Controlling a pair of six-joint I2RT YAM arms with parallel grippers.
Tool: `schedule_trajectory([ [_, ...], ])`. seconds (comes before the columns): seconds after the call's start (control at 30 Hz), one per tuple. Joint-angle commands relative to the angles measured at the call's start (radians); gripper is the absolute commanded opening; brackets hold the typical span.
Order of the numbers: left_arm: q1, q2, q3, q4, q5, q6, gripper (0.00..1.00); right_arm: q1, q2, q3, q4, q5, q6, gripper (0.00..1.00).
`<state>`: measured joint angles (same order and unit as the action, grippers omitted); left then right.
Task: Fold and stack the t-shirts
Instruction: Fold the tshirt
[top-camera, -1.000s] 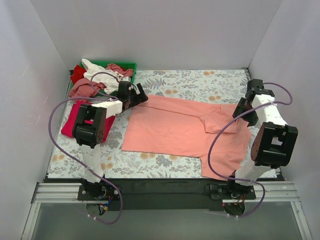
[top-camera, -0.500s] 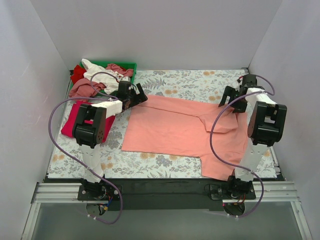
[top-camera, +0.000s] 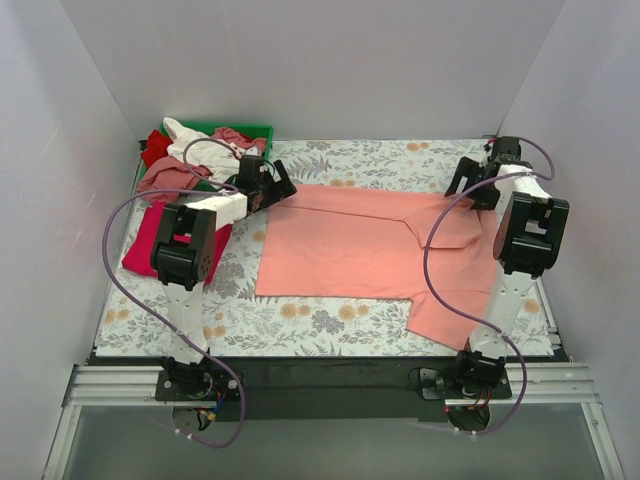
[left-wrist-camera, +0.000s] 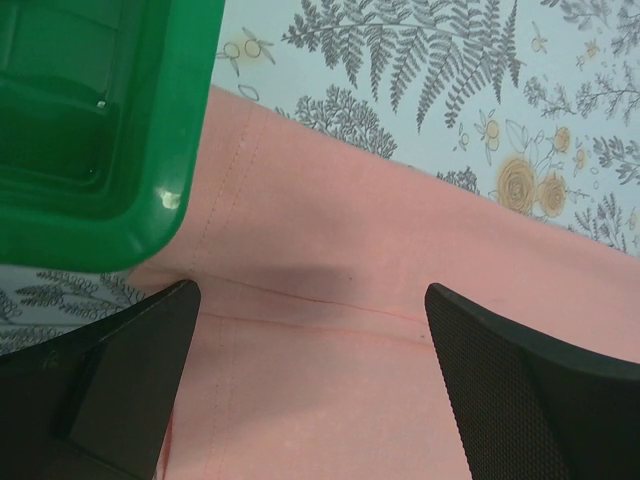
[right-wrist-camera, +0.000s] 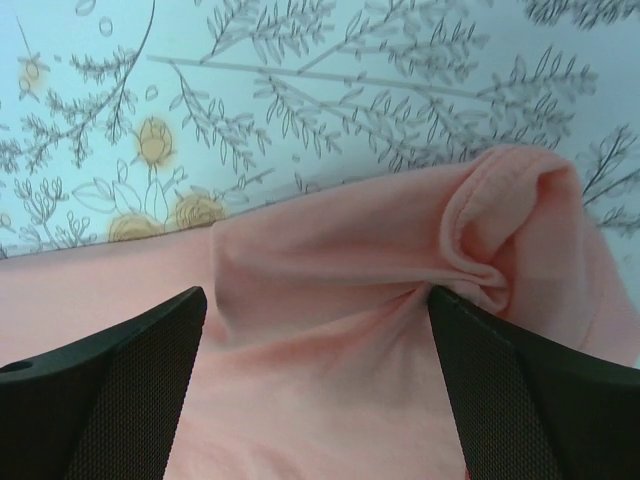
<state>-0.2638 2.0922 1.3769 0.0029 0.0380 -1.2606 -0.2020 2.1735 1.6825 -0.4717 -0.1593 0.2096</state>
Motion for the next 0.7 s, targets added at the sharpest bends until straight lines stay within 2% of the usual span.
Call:
schedule_trajectory([
  [0.0,0.014,0.032,0.051,-0.057,-0.008,0.001,0.97,-0.033,0.066,0.106,0.025,0.060,-0.019,0.98],
  [0.13,0.012,-0.001,0.065,-0.066,0.016,-0.005,0.96,-0.034,0.040,0.195,0.001,0.052,-0.026,0.98],
  [0.23,0.003,-0.081,0.039,-0.066,0.014,-0.010,0.97,-0.033,-0.047,0.209,-0.008,0.095,-0.022,0.98],
  [0.37,-0.026,-0.214,-0.045,-0.073,-0.012,-0.008,0.97,-0.031,-0.266,0.122,-0.010,0.182,-0.007,0.98],
  [0.5,-0.055,-0.426,-0.186,-0.089,-0.026,-0.045,0.97,-0.033,-0.521,-0.111,-0.005,0.296,0.077,0.98],
  [0.53,-0.069,-0.467,-0.252,-0.093,-0.027,-0.055,0.97,-0.034,-0.632,-0.229,0.010,0.325,0.095,0.98],
  [0.6,-0.093,-0.582,-0.333,-0.115,-0.070,-0.094,0.97,-0.034,-0.748,-0.356,0.047,0.348,0.174,0.98],
  [0.63,-0.113,-0.619,-0.370,-0.124,-0.082,-0.109,0.97,-0.034,-0.853,-0.500,0.089,0.349,0.204,0.98],
  [0.67,-0.130,-0.650,-0.451,-0.135,-0.090,-0.123,0.97,-0.037,-0.906,-0.564,0.102,0.346,0.239,0.98],
])
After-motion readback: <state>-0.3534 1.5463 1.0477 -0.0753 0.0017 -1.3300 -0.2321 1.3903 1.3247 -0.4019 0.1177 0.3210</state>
